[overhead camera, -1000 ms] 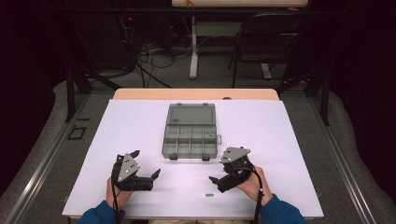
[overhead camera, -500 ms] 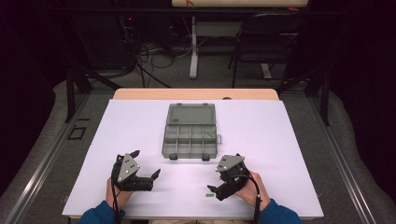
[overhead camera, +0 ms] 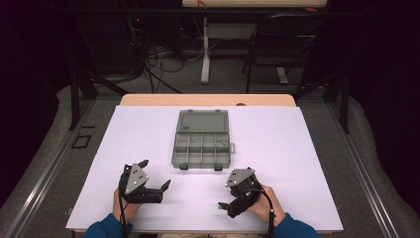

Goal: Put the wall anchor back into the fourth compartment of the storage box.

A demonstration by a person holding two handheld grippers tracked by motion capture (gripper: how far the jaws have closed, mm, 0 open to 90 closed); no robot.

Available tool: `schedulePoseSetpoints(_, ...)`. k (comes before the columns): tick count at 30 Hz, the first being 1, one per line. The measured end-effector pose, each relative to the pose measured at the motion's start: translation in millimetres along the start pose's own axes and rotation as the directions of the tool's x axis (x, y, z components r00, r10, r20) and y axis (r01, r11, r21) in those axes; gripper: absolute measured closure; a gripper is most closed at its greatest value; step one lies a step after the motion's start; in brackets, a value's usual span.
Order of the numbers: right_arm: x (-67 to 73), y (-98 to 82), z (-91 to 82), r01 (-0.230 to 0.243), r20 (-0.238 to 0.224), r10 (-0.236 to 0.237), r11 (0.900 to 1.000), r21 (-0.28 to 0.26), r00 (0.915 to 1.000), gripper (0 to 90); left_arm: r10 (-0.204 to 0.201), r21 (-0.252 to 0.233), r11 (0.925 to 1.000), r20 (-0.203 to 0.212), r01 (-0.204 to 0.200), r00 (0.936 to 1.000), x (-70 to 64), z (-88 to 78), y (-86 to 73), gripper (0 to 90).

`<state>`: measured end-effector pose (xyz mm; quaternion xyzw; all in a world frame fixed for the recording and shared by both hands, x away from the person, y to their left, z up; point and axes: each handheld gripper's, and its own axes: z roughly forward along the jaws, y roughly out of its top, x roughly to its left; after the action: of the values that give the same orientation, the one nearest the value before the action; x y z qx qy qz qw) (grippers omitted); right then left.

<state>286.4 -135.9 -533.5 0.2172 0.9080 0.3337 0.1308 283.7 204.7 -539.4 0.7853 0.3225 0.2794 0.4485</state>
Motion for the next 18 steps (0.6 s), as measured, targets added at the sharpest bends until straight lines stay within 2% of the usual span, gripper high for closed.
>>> schedulePoseSetpoints(14,8.2,-1.5,10.5,0.008,-0.048,-0.006,0.999,0.048,0.9988,1.9,0.001,-0.002,1.0,-0.002,-0.001,1.0,1.2,-0.5,-0.2,0.9)
schedulePoseSetpoints(18,10.7,-1.9,11.3,0.017,-0.047,-0.015,0.999,0.043,0.9988,13.6,0.001,-0.001,1.0,-0.003,-0.001,1.0,1.3,-0.6,-0.1,0.9)
